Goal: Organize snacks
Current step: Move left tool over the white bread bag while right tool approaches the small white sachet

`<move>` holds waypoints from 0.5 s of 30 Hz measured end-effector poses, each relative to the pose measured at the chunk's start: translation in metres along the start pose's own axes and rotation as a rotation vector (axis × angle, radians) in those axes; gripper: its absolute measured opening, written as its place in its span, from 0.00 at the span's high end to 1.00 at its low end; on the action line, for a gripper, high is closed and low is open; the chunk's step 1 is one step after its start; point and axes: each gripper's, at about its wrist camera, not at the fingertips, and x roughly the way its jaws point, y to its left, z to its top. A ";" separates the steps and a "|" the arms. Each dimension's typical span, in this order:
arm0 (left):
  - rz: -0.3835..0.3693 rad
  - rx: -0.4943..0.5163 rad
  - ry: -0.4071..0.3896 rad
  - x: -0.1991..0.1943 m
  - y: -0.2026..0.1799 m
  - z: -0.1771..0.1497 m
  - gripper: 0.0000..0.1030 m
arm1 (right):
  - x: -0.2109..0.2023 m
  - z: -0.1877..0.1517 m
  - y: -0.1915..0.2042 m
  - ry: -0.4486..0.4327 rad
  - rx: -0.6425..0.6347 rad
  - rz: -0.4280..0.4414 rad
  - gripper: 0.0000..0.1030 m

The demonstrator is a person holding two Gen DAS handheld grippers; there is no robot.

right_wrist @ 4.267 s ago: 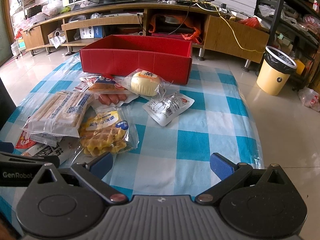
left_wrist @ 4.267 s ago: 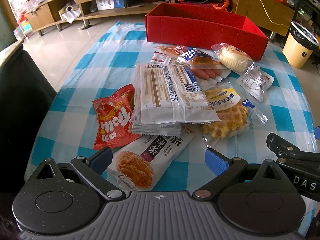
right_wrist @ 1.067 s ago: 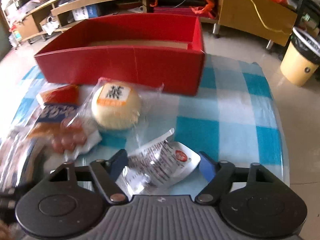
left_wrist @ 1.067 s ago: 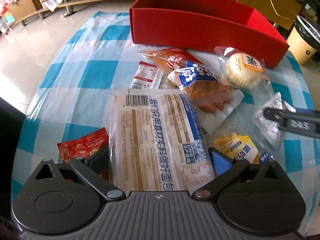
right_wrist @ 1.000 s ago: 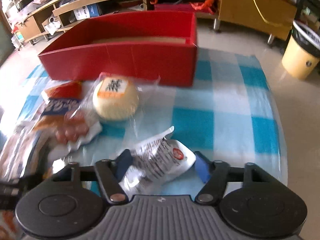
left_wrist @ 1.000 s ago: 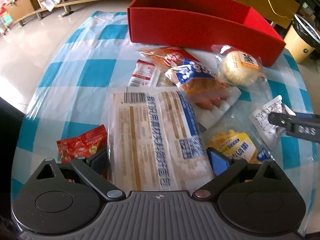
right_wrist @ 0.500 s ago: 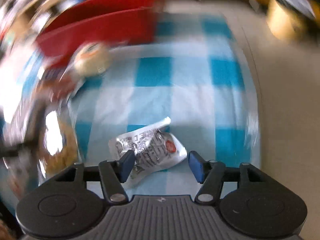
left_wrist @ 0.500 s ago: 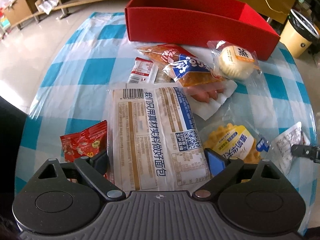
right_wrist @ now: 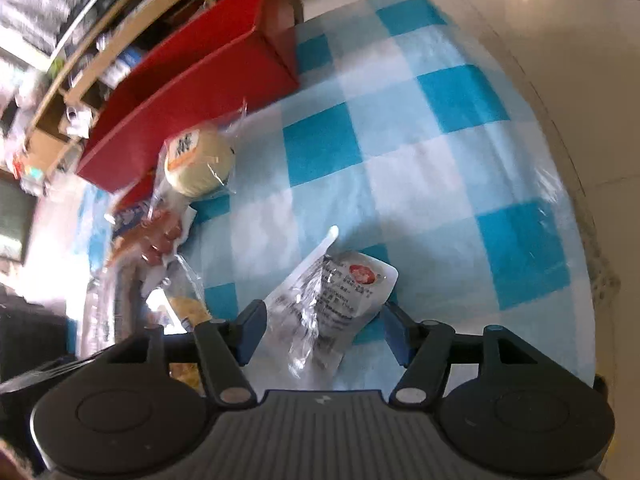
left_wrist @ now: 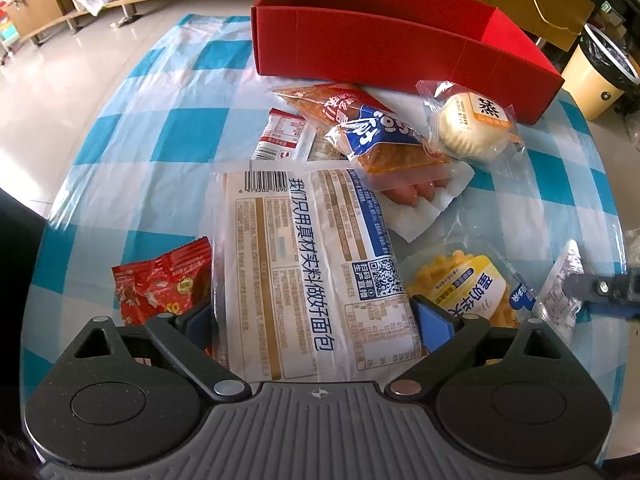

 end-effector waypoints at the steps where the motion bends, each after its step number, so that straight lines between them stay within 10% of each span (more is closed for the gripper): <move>1: 0.002 0.001 -0.003 0.000 -0.001 0.000 0.04 | 0.001 0.003 0.006 -0.010 -0.022 -0.013 0.39; 15: 0.005 -0.039 -0.006 0.002 0.001 0.001 0.02 | 0.018 -0.006 0.062 -0.140 -0.381 -0.273 0.40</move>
